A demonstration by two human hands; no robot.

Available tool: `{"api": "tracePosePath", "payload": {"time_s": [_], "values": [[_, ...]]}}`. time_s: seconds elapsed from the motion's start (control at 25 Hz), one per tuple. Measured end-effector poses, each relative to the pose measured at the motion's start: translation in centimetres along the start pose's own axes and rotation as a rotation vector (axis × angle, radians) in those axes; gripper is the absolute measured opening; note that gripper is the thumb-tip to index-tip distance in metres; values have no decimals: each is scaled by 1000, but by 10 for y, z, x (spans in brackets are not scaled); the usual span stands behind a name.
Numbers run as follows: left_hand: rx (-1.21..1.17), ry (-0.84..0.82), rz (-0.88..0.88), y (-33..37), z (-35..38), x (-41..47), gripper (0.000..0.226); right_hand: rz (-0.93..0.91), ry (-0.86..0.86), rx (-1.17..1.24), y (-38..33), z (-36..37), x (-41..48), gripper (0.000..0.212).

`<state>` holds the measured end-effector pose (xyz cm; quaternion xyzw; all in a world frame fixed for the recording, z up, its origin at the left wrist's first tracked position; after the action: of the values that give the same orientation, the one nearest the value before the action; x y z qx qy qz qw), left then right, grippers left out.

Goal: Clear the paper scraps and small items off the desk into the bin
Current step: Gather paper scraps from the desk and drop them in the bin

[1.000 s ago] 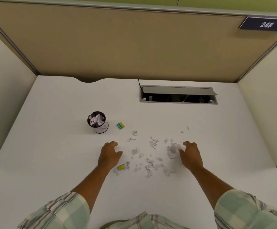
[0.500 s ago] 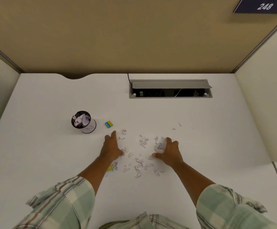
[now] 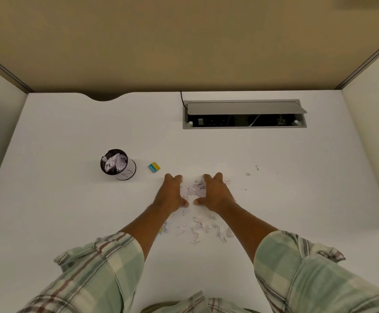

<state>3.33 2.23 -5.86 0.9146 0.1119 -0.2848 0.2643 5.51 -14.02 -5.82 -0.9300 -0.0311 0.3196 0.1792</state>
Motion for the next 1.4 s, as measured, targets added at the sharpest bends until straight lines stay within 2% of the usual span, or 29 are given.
{"api": "tracePosePath", "payload": {"time_s": [0.12, 0.24, 0.28, 0.4, 0.6, 0.72, 0.8, 0.96, 1.04, 1.16, 1.32, 1.4], "values": [[-1, 25, 45, 0, 8, -7, 78, -72, 3, -10, -18, 10, 0, 70], [-53, 126, 75, -3, 19, -12, 18, -117, 15, 22, -31, 22, -2, 31], [-67, 146, 56, -5, 22, -15, 9, -123, 30, 8, -32, 25, -4, 21], [-188, 172, 1, -12, 33, -15, 17, -126, 83, 0, -33, 30, -7, 15], [-257, 125, -37, -13, 34, -21, 11, -45, 48, 77, -22, 34, -10, 10], [-276, 152, -32, -17, 29, -34, 16, 14, 52, 241, -11, 32, -15, 2], [-339, 185, -40, -23, 19, -45, 18, 43, 57, 377, -5, 32, -21, 4], [-643, 245, -156, -46, -7, -66, 12, 62, 80, 748, -15, 27, -35, 14], [-800, 295, -206, -60, -24, -76, 12, 72, 82, 916, -33, 21, -42, 15], [-939, 367, -243, -81, -56, -89, 14, 19, 64, 1032, -75, 12, -43, 14], [-1046, 482, -232, -109, -104, -95, 16, -67, 73, 1036, -144, 1, -34, 19], [-1047, 554, -234, -126, -128, -92, 16, -115, 97, 974, -180, -5, -24, 15]]}}
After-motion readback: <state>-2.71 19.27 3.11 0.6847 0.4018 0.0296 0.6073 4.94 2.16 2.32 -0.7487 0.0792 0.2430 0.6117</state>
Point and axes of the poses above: each hand's wrist, its own x-axis towards the middle knuckle, its own z-axis out of the palm, y = z × x, the point moved 6 cm from there along x, towards the middle knuckle, and after that the axes turned 1 degree about -y, right-handed, at the moved point
